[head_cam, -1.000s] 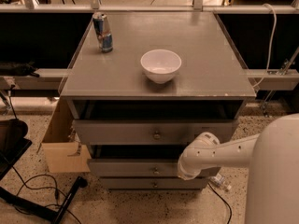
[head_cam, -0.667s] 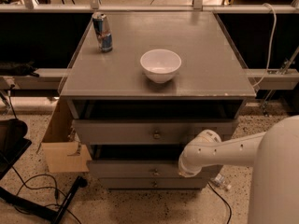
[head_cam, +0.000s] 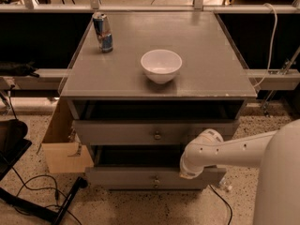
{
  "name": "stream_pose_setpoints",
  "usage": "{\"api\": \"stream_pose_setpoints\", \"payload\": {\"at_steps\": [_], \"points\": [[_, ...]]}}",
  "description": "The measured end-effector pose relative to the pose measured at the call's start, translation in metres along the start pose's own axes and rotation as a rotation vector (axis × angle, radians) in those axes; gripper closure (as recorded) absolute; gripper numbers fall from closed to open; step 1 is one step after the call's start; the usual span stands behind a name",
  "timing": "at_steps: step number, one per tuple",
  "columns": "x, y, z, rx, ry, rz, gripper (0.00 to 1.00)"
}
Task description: Open middle drawer
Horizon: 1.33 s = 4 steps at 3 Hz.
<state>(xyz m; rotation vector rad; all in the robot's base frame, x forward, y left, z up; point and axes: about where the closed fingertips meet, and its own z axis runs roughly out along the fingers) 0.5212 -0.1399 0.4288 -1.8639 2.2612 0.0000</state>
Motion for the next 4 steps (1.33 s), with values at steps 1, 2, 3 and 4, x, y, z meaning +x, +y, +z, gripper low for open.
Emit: {"api": "stream_pose_setpoints", "payload": {"at_steps": [1, 2, 3, 4], "points": [[0.004, 0.009, -0.003, -0.027, 0.015, -0.018, 1.00], [0.011, 0.024, -0.007, -0.071, 0.028, -0.043, 1.00], [0.013, 0.027, -0.009, -0.080, 0.030, -0.045, 1.00], [0.020, 0.037, -0.014, -0.108, 0.037, -0.053, 1.00]]}}
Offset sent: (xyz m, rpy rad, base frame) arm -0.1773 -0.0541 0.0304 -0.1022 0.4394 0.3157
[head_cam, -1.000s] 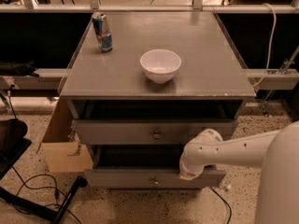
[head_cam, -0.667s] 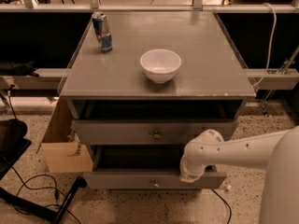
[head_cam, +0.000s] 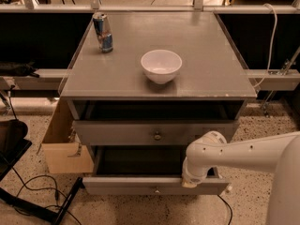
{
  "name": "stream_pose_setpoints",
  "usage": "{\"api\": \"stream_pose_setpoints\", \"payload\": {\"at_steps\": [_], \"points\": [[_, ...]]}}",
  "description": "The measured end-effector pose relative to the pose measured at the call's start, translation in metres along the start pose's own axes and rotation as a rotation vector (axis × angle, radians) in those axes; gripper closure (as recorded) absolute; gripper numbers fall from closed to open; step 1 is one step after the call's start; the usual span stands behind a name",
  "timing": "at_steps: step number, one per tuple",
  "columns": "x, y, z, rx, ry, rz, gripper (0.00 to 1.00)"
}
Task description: Open middle drawer
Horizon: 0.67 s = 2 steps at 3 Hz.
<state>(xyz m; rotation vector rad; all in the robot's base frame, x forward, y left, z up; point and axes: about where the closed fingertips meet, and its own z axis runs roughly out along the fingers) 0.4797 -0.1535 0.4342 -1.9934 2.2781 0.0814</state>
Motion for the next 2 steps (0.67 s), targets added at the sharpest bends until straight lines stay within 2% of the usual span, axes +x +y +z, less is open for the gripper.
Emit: {"api": "stream_pose_setpoints", "payload": {"at_steps": [1, 2], "points": [[0.000, 0.000, -0.002, 0.000, 0.000, 0.000, 1.00], [0.005, 0.011, -0.003, -0.029, 0.006, -0.009, 1.00]]}}
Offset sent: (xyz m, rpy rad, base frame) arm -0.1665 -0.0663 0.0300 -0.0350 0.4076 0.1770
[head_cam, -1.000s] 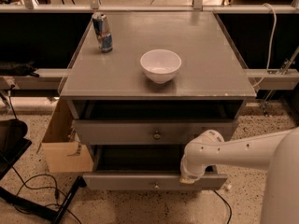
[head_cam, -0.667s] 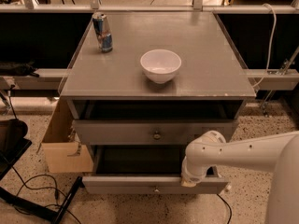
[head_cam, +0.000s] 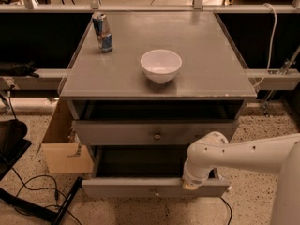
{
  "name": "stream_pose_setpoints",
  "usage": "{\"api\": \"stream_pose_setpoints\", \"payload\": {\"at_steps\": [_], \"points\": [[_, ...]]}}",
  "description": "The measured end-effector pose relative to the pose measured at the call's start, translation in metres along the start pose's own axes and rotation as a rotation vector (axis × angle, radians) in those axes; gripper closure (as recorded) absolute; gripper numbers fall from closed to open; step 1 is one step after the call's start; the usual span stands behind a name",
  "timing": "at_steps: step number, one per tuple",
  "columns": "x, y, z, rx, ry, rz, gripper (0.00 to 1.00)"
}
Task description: Open middle drawer
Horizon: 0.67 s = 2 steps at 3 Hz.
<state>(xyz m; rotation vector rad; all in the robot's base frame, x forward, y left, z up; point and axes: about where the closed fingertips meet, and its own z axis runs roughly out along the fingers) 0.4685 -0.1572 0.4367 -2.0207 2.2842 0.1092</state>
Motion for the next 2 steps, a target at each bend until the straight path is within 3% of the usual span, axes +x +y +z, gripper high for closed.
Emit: {"api": "stream_pose_setpoints", "payload": {"at_steps": [2], "points": [[0.009, 0.026, -0.005, -0.062, 0.006, -0.016, 1.00]]}}
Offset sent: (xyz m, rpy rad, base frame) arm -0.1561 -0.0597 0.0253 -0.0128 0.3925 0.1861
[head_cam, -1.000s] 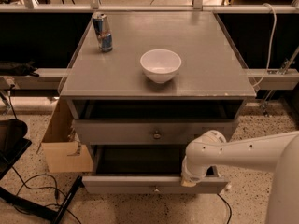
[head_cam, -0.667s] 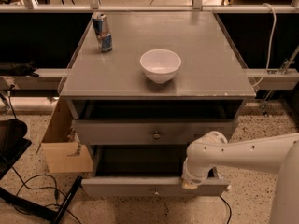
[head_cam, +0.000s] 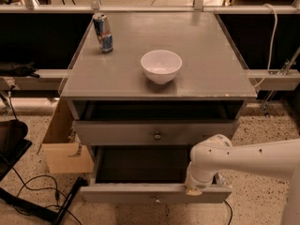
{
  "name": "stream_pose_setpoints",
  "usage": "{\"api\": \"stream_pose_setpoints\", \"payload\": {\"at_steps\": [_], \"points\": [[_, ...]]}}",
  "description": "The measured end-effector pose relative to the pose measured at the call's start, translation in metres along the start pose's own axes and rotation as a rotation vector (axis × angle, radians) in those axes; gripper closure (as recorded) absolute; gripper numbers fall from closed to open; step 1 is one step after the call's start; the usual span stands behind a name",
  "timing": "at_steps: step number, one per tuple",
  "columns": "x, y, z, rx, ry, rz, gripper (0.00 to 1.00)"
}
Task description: Open middle drawer
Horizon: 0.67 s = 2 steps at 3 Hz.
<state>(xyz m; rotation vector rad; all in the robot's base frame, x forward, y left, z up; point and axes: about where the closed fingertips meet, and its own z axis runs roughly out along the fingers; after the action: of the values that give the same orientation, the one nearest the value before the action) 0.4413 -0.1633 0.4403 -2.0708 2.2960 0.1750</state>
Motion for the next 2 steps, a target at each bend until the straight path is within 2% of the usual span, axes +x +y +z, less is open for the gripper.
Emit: {"api": "stream_pose_setpoints", "payload": {"at_steps": [2], "points": [[-0.0005, 0.0000, 0.0001, 0.000, 0.000, 0.000, 0.57]]}}
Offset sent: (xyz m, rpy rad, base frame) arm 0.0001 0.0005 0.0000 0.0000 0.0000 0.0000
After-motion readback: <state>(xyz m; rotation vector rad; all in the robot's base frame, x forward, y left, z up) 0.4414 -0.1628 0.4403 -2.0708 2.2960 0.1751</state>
